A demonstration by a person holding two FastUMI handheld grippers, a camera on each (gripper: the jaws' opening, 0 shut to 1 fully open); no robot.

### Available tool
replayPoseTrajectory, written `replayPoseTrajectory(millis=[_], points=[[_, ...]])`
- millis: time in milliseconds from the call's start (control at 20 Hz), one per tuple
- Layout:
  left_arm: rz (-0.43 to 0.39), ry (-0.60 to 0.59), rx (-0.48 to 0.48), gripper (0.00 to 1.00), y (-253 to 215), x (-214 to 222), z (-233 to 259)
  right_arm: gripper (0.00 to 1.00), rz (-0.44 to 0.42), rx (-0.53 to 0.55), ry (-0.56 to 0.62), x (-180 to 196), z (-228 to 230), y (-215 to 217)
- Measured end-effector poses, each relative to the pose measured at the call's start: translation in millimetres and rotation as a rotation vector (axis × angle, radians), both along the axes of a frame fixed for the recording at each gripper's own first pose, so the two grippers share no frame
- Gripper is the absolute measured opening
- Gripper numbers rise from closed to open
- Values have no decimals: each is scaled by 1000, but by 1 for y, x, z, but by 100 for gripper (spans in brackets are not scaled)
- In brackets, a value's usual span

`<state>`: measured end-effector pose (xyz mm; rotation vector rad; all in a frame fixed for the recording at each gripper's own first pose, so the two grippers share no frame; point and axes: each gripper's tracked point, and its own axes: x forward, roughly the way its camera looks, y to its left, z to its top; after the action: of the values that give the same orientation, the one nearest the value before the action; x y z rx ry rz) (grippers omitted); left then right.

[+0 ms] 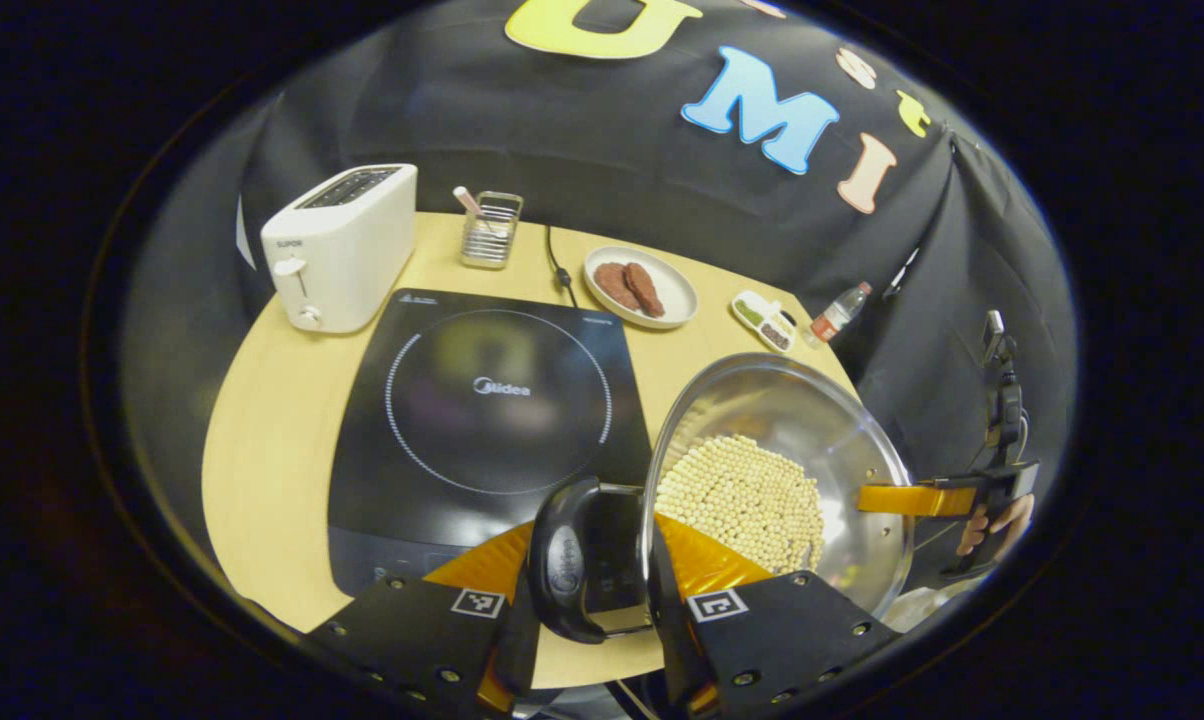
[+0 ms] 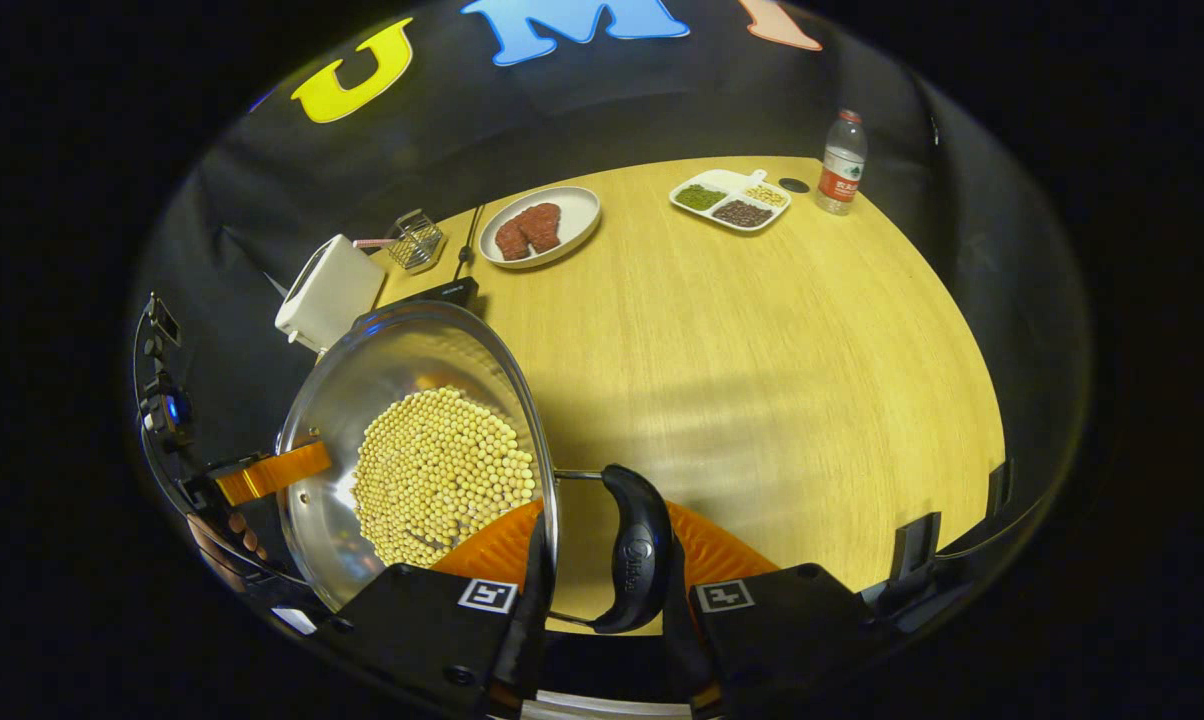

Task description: First push the handle of the pot to place it horizontally, then grasp the pot with both hands and set it on the induction cooktop.

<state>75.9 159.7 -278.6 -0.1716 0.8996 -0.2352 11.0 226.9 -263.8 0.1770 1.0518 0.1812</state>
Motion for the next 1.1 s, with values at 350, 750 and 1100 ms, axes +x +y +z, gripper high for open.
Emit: replayPoseTrajectory(millis=[350, 750, 1100], points=[[39, 1, 23, 55, 61, 22, 4, 47, 32, 20, -3, 30, 2, 54], [68, -25, 54, 55, 105, 49, 4, 50, 35, 66, -9, 62, 2, 94], [85, -47, 81, 51, 141, 77, -9, 49, 12, 118, -1, 89, -12, 128]])
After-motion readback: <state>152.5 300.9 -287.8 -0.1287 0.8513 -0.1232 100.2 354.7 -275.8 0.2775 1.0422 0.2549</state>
